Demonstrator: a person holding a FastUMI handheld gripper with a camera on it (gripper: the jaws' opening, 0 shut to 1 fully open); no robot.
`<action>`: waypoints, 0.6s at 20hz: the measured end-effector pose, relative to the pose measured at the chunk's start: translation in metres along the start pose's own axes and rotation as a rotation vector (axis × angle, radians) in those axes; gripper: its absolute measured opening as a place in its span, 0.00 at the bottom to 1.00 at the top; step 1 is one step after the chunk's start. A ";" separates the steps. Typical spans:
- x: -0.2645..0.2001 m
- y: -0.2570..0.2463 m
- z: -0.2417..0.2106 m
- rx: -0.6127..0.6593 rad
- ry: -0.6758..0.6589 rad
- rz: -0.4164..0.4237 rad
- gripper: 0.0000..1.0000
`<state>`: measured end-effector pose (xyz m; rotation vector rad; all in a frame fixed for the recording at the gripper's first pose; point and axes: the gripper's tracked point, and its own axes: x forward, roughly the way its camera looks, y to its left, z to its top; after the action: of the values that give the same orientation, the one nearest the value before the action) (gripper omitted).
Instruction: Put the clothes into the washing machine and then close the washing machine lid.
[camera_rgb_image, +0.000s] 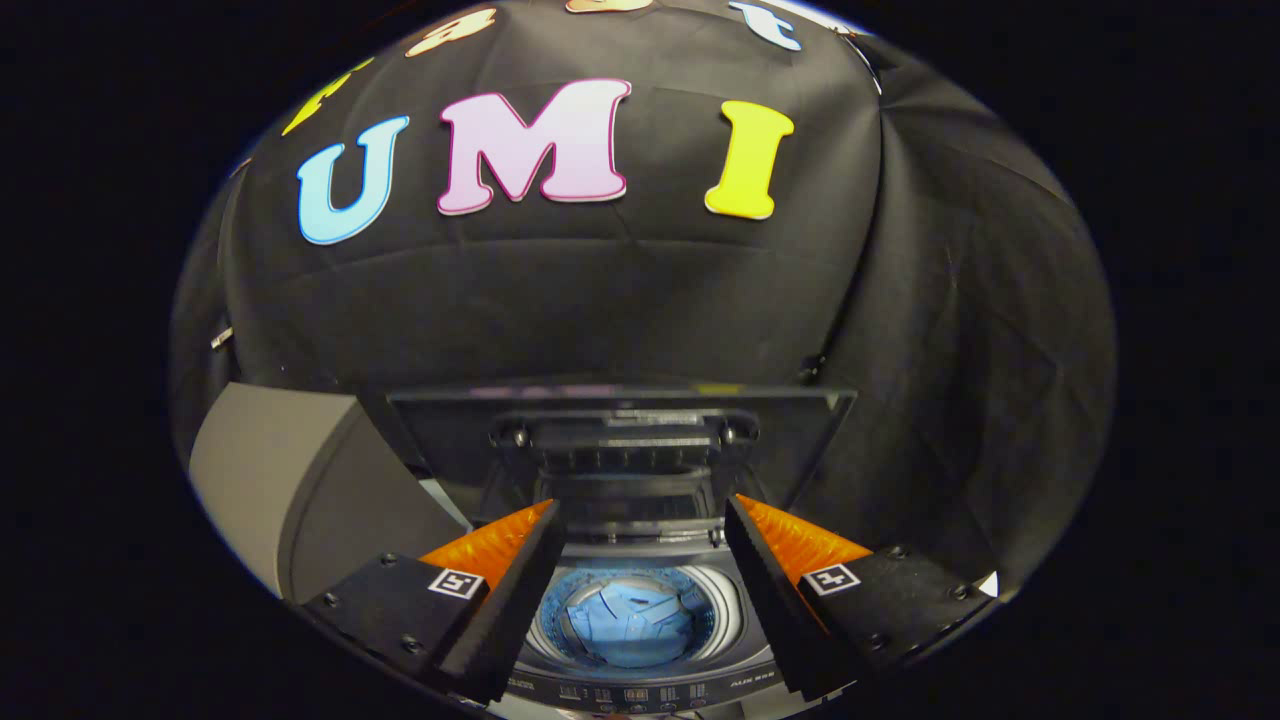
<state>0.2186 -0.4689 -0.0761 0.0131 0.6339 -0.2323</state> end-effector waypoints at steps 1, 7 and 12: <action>0.001 0.002 0.012 0.004 -0.014 0.003 0.99; 0.017 0.006 0.068 0.023 -0.064 -0.002 0.99; 0.048 0.008 0.094 0.034 -0.058 -0.003 0.99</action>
<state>0.3131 -0.4792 -0.0287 0.0375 0.5718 -0.2458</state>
